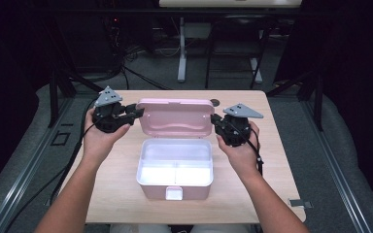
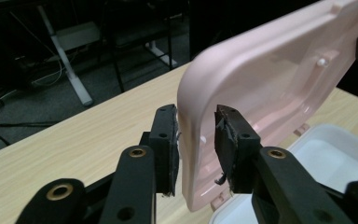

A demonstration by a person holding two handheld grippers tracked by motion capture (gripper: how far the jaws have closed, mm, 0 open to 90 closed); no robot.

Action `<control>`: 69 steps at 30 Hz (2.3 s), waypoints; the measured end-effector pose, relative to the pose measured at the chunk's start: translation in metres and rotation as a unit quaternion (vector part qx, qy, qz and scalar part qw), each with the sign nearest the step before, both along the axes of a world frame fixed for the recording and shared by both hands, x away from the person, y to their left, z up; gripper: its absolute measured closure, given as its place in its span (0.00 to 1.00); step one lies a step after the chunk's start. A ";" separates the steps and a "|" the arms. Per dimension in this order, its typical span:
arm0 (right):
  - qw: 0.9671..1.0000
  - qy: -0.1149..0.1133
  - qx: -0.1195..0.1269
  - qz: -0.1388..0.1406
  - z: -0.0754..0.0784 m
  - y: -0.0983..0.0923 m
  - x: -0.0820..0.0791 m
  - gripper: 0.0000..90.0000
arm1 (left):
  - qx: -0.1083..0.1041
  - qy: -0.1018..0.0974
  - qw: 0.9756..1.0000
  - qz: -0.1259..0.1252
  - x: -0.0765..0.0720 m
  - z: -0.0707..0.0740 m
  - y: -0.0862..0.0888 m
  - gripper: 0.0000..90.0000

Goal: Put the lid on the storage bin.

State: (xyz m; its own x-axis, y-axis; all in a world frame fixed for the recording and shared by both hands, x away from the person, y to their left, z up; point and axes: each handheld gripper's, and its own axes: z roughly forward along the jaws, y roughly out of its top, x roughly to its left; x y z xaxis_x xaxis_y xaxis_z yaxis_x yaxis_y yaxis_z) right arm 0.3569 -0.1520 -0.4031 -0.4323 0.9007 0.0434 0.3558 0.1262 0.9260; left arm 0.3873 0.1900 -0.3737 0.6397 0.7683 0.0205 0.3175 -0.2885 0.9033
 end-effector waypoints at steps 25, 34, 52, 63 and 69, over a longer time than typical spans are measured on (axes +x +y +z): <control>1.000 0.002 -0.002 0.013 0.003 -0.002 -0.004 0.92 | 0.021 -0.017 1.000 -0.001 -0.008 0.001 -0.001 0.89; 1.000 -0.016 -0.001 0.014 0.018 -0.002 -0.011 0.93 | 0.031 -0.020 0.999 -0.002 -0.014 0.001 -0.001 0.89; 0.999 -0.022 -0.001 0.026 0.015 -0.004 -0.030 0.93 | 0.035 -0.017 0.999 -0.009 -0.033 -0.002 0.001 0.87; 0.999 -0.024 -0.006 0.036 0.010 -0.004 -0.046 0.91 | 0.048 -0.016 0.999 -0.017 -0.050 -0.007 0.003 0.85; 0.999 -0.027 -0.012 0.040 0.006 -0.005 -0.054 0.91 | 0.053 -0.015 0.998 -0.019 -0.057 -0.008 0.002 0.83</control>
